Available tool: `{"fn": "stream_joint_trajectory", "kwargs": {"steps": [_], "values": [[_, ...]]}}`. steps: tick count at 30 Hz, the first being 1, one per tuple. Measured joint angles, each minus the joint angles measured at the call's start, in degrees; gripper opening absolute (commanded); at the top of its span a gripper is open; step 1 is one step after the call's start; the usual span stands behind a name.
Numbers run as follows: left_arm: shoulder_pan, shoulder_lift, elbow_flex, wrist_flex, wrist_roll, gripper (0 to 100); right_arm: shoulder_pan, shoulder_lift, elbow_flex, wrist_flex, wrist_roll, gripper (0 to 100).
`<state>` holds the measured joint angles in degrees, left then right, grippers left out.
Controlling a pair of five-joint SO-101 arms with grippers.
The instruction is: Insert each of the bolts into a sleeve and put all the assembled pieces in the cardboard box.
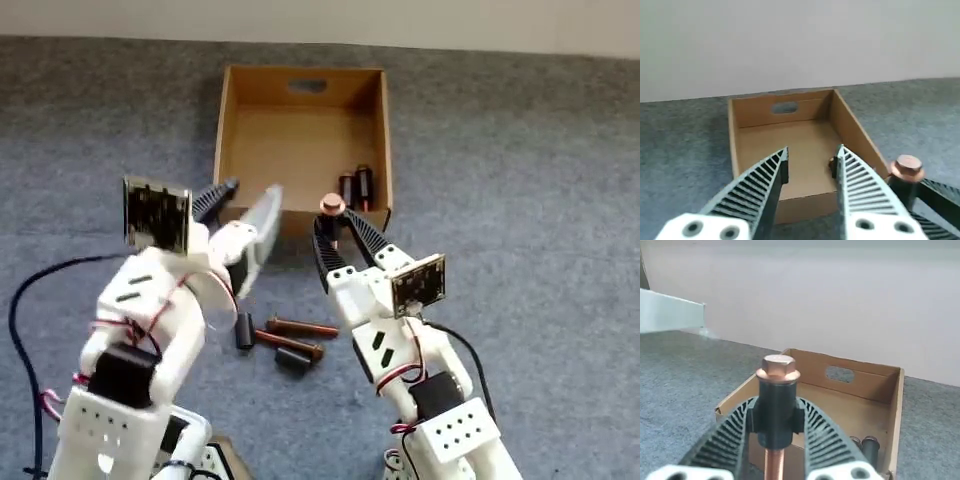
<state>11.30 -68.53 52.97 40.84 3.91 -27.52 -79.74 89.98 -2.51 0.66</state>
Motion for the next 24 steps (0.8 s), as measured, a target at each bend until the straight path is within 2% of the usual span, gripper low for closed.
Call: {"fn": "stream_joint_trajectory", "kwargs": {"steps": [3,8,13,18,24], "values": [[-0.53,10.90,-7.38,3.78,-4.22,14,0.00,0.00,-0.26,5.36,0.00,0.5],[-3.25,34.20,-22.33,14.24,-5.10,14,0.00,0.00,-3.52,12.84,0.00,0.5],[-6.77,43.78,-28.92,23.65,-5.27,14,0.00,0.00,-3.60,13.27,0.00,0.5],[-10.20,47.82,-26.20,22.15,-5.27,14,0.00,0.00,-5.63,14.24,0.00,0.5],[-15.74,48.70,-17.23,11.78,-5.27,14,0.00,6.15,-17.49,20.40,0.00,0.5]]}}
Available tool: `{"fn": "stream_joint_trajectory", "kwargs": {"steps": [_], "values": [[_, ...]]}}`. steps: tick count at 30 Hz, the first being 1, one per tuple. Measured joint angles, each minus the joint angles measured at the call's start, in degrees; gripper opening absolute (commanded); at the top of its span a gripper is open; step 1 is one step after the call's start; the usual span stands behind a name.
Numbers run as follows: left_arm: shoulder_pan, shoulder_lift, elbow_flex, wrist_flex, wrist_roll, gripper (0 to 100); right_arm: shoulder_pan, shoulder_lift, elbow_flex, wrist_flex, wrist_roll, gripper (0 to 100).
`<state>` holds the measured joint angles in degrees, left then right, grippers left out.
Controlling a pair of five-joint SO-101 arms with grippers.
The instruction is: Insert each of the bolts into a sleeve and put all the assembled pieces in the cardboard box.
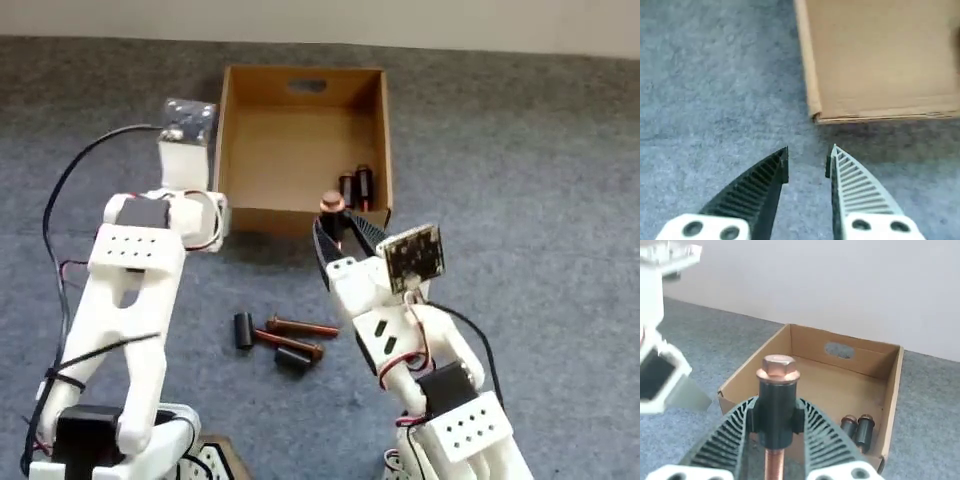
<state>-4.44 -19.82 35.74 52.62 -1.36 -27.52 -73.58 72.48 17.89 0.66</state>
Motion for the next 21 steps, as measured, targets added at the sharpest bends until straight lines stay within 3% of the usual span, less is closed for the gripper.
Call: {"fn": "stream_joint_trajectory", "kwargs": {"steps": [11,17,21], "values": [[-0.88,0.18,14.24,-17.67,0.00,14,0.00,40.00,-29.19,0.26,0.00,0.5],[-0.79,0.35,15.21,-19.34,0.09,14,0.35,62.86,-48.26,0.26,0.00,0.5],[-0.79,0.35,15.30,-19.34,0.09,14,3.60,77.36,-61.63,0.88,-5.10,0.5]]}}
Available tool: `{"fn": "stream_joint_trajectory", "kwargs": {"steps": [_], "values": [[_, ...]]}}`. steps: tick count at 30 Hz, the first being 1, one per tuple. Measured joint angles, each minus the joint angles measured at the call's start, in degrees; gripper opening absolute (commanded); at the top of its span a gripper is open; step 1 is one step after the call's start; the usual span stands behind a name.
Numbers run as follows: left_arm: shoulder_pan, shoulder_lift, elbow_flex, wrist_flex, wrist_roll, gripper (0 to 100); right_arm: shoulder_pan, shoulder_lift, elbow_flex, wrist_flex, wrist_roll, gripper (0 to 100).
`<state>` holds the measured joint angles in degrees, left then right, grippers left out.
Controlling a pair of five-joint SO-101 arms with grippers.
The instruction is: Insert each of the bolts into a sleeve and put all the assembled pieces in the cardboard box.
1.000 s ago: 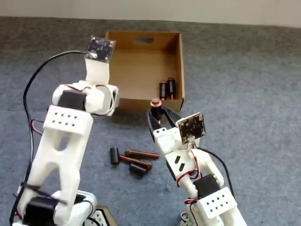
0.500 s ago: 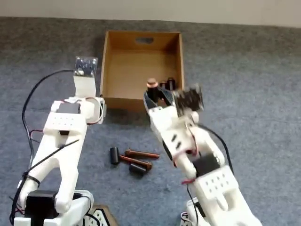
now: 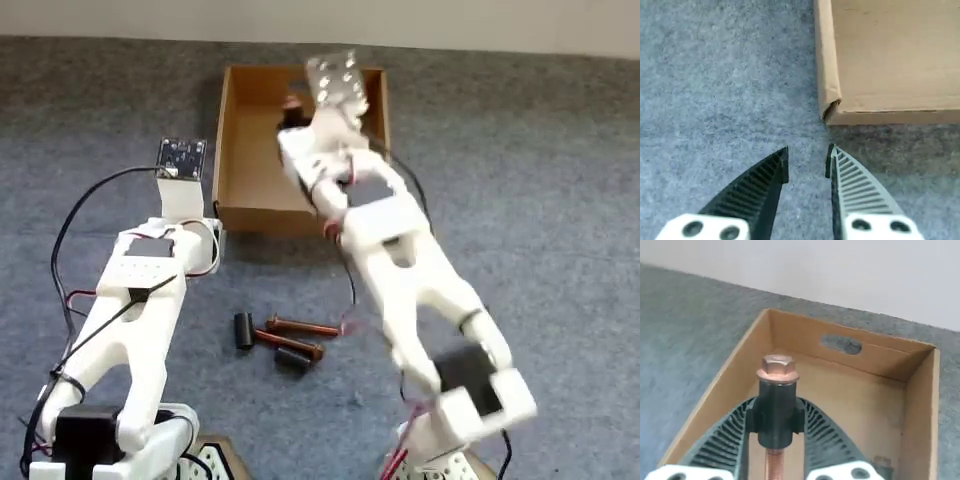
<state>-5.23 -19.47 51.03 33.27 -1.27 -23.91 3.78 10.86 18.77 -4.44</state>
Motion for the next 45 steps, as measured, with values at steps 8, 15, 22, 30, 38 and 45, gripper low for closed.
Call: {"fn": "stream_joint_trajectory", "kwargs": {"steps": [8,15,22,30,38,45], "values": [[0.00,0.00,0.00,0.00,3.08,14,3.43,24.53,-20.04,9.93,-2.46,0.5],[0.00,0.00,0.00,0.00,3.69,14,3.69,31.12,-32.26,22.07,-2.46,0.5],[0.00,0.00,0.00,0.00,3.69,14,3.52,33.05,-35.34,31.38,-2.46,0.5],[0.00,0.00,0.00,0.00,3.69,14,3.52,33.05,-35.34,32.35,-2.46,0.5],[0.00,0.00,0.00,0.00,3.69,14,3.69,33.14,-34.20,32.35,-2.46,0.5],[0.00,0.00,0.00,0.00,3.69,14,3.78,33.23,-31.12,32.35,-2.46,0.5]]}}
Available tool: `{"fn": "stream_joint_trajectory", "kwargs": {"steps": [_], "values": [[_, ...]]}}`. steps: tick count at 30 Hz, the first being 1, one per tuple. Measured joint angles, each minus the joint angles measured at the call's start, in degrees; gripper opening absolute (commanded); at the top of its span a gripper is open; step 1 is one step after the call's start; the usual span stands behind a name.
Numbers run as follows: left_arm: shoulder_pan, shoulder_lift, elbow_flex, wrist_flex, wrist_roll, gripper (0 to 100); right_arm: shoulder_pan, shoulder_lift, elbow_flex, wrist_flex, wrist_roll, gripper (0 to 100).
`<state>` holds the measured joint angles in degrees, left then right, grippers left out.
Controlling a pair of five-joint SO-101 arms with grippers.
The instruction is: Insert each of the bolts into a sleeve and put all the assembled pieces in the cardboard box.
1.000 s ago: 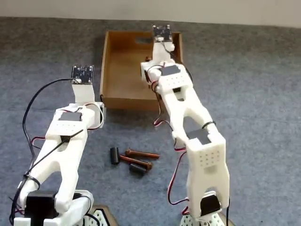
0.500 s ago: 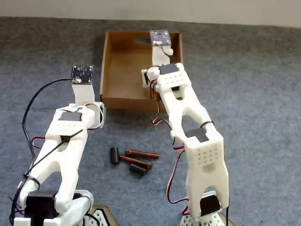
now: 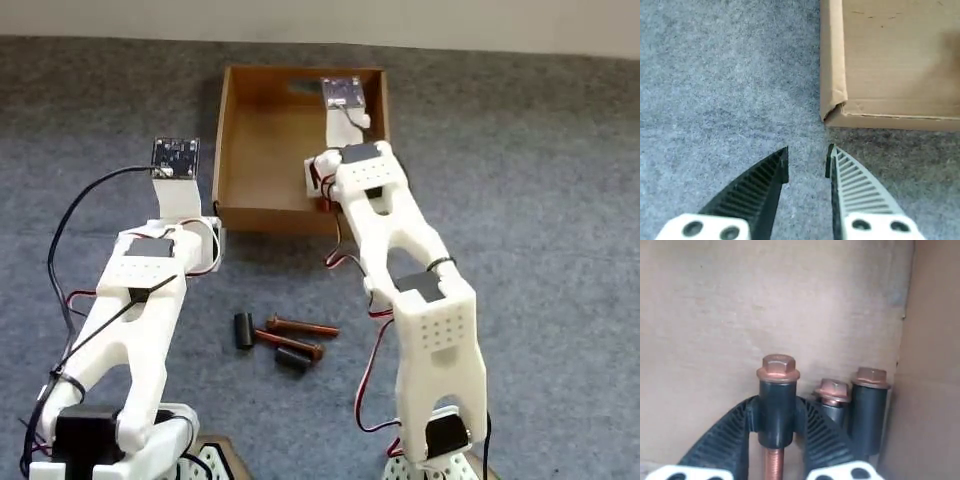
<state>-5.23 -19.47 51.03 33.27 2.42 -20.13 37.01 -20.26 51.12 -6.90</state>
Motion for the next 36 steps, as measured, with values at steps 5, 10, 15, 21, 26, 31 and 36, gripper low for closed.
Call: {"fn": "stream_joint_trajectory", "kwargs": {"steps": [5,10,15,21,26,31,36], "values": [[0.00,0.00,0.00,0.00,0.00,14,0.00,-0.09,2.11,0.00,0.00,0.5],[0.00,0.00,0.00,0.00,0.00,14,0.44,-0.09,2.37,0.00,0.00,0.5],[0.00,0.00,0.00,0.00,0.00,14,1.41,-0.09,2.37,0.00,-0.09,0.5],[0.00,0.00,0.00,0.00,0.00,14,1.41,-0.09,2.37,0.00,-0.09,0.5],[0.00,0.00,0.00,0.00,0.00,14,1.41,-0.09,2.37,0.00,-0.09,0.7],[0.00,0.00,0.00,0.00,0.00,14,1.32,-0.18,2.29,2.64,-0.09,13.4],[0.00,0.00,0.00,0.00,0.00,14,1.14,-0.35,2.20,4.84,-0.09,10.4]]}}
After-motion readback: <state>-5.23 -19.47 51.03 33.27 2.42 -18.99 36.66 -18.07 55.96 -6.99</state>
